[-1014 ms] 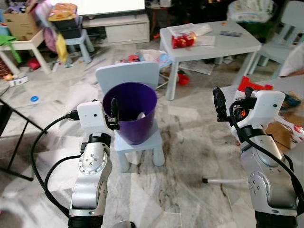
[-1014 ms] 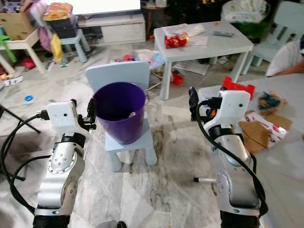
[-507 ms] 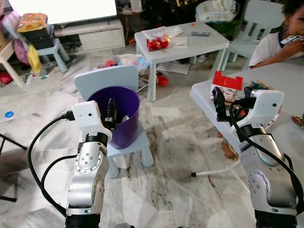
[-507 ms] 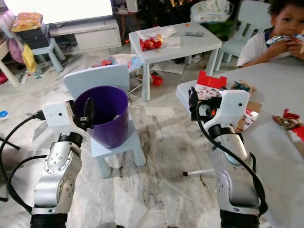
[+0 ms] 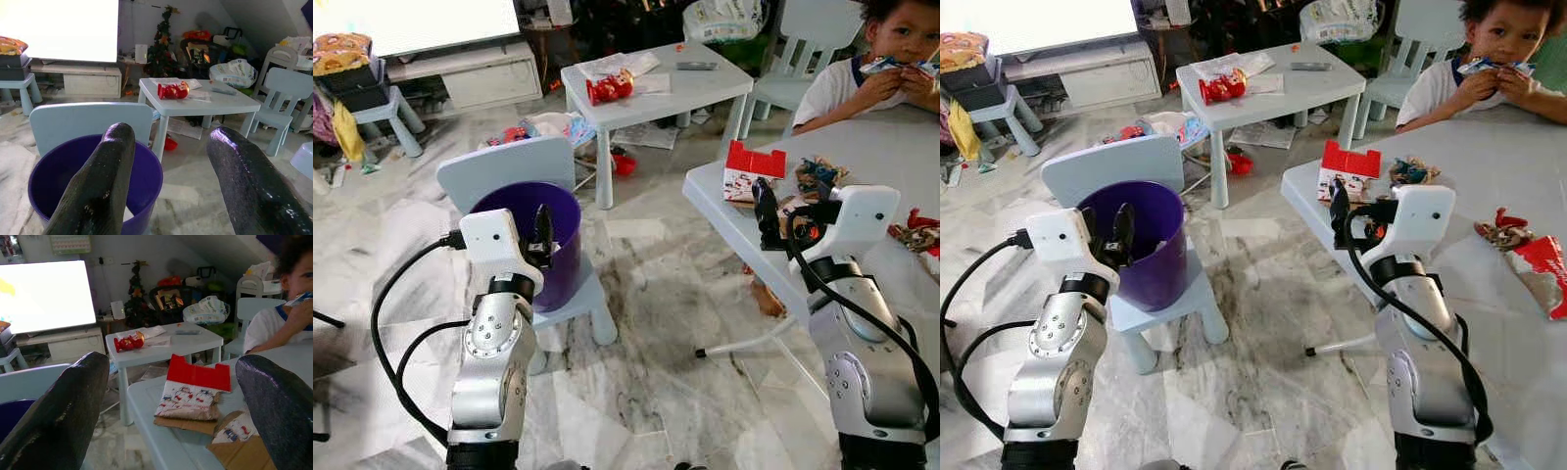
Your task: Picking trash to rubbish bin
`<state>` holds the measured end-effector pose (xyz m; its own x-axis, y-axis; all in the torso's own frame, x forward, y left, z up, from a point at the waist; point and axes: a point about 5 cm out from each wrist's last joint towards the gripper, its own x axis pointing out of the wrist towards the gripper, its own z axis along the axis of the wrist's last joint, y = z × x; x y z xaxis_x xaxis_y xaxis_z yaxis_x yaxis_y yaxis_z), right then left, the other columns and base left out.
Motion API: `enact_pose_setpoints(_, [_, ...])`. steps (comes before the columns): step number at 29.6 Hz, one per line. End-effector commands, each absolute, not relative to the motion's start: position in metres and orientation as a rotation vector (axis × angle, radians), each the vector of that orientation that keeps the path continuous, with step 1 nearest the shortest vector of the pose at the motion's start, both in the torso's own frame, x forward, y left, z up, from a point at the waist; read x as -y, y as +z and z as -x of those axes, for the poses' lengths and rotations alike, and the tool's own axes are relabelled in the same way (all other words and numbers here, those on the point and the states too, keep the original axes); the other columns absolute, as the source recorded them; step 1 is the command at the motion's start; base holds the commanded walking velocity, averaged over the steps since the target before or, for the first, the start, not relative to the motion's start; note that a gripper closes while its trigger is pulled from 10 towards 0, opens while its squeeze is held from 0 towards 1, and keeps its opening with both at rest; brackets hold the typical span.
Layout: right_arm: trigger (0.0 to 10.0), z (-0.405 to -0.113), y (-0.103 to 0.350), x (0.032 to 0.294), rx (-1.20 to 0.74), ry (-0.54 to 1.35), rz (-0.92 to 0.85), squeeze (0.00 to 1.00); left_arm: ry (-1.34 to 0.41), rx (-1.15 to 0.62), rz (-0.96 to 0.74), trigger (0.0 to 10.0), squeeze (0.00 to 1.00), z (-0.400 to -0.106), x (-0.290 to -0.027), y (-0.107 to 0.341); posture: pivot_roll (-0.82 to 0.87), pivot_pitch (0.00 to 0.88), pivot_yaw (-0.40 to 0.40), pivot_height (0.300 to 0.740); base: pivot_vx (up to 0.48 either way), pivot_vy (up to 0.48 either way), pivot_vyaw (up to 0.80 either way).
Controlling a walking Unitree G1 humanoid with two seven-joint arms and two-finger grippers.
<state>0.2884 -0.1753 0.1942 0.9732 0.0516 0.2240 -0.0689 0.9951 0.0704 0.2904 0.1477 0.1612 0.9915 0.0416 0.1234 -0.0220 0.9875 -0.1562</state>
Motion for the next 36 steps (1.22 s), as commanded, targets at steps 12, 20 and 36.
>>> enact_pose_setpoints(12, [10.0, -0.2880, 0.1960, 0.1785, 0.225, 0.055, -0.073, 0.00, 0.023, 0.114, 0.163, 10.0, 0.00, -0.2894, -0.1482, 0.1582, 0.03, 0.085, 0.007, 0.740, 0.358, 0.000, 0.00])
enact_pose_setpoints(20, [10.0, -0.2878, 0.1957, 0.1788, 0.224, 0.053, -0.073, 0.00, 0.017, 0.112, 0.164, 10.0, 0.00, -0.2895, -0.1480, 0.1577, 0.03, 0.085, 0.007, 0.740, 0.385, 0.000, 0.00])
enact_pose_setpoints(36, [10.0, -0.2888, 0.1952, 0.1797, 0.219, 0.048, -0.075, 0.00, 0.023, 0.091, 0.155, 10.0, 0.00, -0.2903, -0.1457, 0.1542, 0.03, 0.086, 0.006, 0.740, 0.093, 0.000, -0.56])
